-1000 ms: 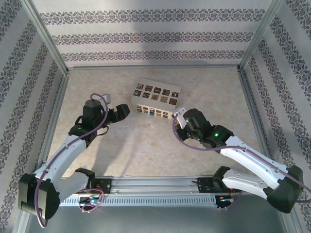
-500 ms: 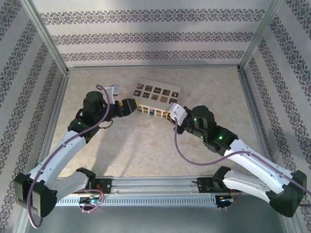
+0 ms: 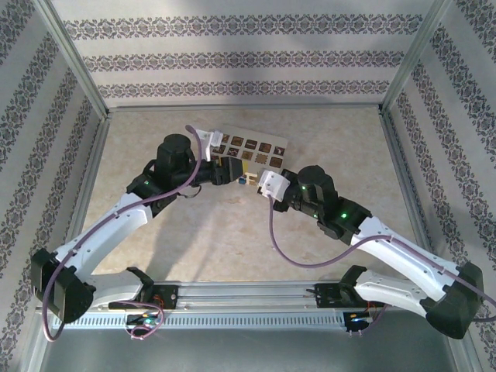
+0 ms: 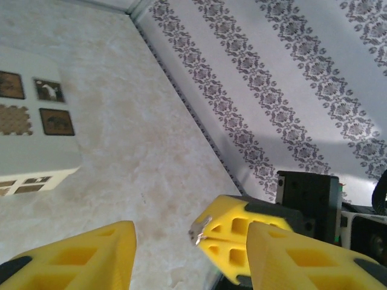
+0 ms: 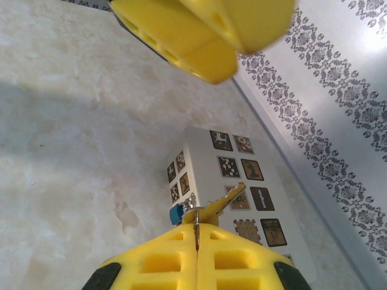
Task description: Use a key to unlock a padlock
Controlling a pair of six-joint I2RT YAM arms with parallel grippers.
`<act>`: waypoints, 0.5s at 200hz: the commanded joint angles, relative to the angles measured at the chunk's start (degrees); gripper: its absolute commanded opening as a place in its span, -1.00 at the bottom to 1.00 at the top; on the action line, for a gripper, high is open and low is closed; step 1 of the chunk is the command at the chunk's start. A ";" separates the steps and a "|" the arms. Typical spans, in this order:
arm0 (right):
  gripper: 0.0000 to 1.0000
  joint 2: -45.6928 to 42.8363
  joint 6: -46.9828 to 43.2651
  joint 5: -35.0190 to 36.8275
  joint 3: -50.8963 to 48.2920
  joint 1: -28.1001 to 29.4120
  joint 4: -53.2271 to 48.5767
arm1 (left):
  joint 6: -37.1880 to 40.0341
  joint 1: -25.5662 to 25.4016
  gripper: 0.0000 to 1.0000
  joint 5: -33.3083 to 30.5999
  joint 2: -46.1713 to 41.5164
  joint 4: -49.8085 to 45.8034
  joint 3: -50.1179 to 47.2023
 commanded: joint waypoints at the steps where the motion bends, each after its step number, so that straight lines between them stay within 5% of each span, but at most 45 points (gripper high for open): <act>1: -1.00 0.11 -2.85 1.46 2.67 0.93 -1.26 | 3.28 -1.96 -0.06 0.63 1.81 -2.93 2.95; 100: -1.00 1.10 -3.13 2.32 4.44 2.37 -1.86 | 3.86 -4.66 -0.40 1.68 6.66 -1.41 5.97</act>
